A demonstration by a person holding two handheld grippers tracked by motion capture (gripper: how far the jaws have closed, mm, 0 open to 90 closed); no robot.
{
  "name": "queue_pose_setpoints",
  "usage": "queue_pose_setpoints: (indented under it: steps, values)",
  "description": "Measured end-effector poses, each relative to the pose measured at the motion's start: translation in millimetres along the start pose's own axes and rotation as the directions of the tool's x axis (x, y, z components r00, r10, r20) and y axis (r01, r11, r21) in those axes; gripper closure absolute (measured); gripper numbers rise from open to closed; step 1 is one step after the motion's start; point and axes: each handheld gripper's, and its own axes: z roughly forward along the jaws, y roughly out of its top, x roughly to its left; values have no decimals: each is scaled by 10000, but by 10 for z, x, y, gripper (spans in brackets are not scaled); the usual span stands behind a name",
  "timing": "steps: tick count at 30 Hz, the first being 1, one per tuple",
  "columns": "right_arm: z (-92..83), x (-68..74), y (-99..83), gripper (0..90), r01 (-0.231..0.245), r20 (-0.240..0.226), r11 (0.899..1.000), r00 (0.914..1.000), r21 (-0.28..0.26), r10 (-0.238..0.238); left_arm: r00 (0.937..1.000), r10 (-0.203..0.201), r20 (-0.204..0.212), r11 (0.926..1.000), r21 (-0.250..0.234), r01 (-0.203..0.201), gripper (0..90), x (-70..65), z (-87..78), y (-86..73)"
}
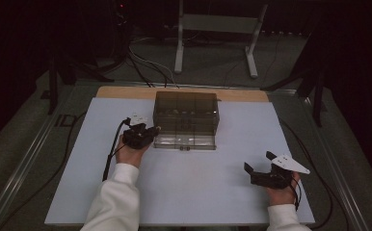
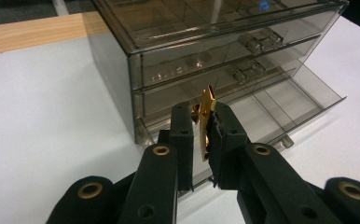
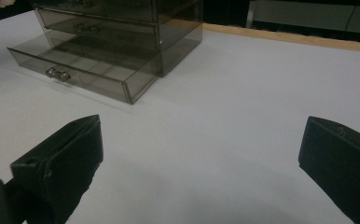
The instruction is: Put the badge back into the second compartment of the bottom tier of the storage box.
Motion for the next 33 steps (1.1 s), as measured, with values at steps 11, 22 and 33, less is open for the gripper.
queue_pose_setpoints:
  steps: [11,22,33]
  values:
    - [4,-4,1,0,2,-10,10000,10000,-19,-2,9993,-181,327,9998,-9,182,817,-21,96,15]
    - [-6,-14,3,0,-40,24,10000,10000,-60,40,9986,-130,521,9998,-157,139,817,-76,151,63]
    - [-8,-17,4,0,-42,4,10000,10000,-68,42,9971,-29,759,9999,-98,37,817,-162,262,97]
